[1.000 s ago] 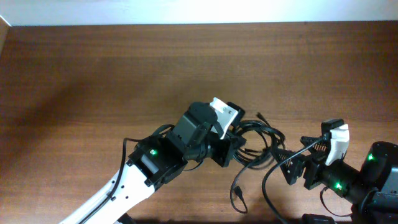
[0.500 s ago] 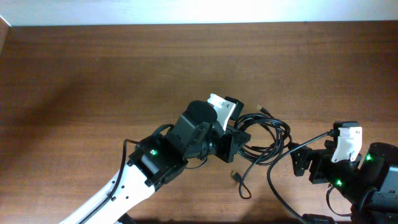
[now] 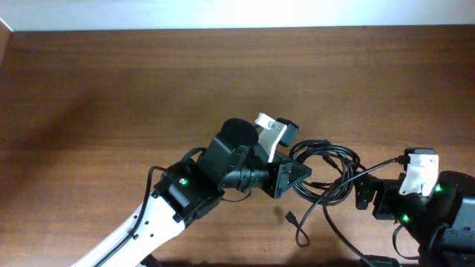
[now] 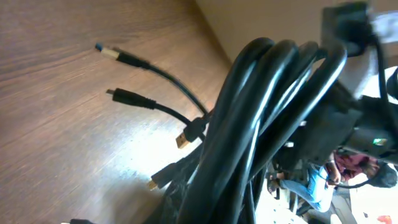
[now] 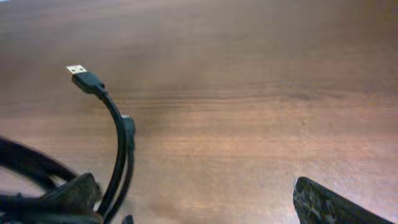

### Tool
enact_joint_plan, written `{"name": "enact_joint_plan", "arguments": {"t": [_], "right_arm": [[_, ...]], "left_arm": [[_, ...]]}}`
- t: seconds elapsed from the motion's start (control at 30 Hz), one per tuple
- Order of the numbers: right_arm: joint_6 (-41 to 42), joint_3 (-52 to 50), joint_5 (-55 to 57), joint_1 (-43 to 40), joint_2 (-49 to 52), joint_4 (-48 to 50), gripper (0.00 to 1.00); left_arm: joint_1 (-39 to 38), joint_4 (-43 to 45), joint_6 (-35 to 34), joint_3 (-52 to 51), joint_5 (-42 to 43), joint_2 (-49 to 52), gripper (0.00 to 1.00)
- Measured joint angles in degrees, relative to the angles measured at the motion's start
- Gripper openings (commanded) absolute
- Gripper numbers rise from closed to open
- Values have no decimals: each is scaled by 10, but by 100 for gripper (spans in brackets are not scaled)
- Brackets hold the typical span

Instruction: Untangle cables

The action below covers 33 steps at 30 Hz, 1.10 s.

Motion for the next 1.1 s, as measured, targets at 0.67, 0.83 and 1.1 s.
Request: {"name": "enact_joint_plan", "arguments": {"t": [0.67,0.83,1.1], "right_arm": [[14,0,23,0,0,-27,99],[-39,0,-148,0,0,11,99],[-107,0,-269,0,0,14,99]], "left_arm": [[75,-59,33,0,14,-22,0],[75,-94,86,0,14,-22,0],[62,-104,100,0,14,-22,0]]}}
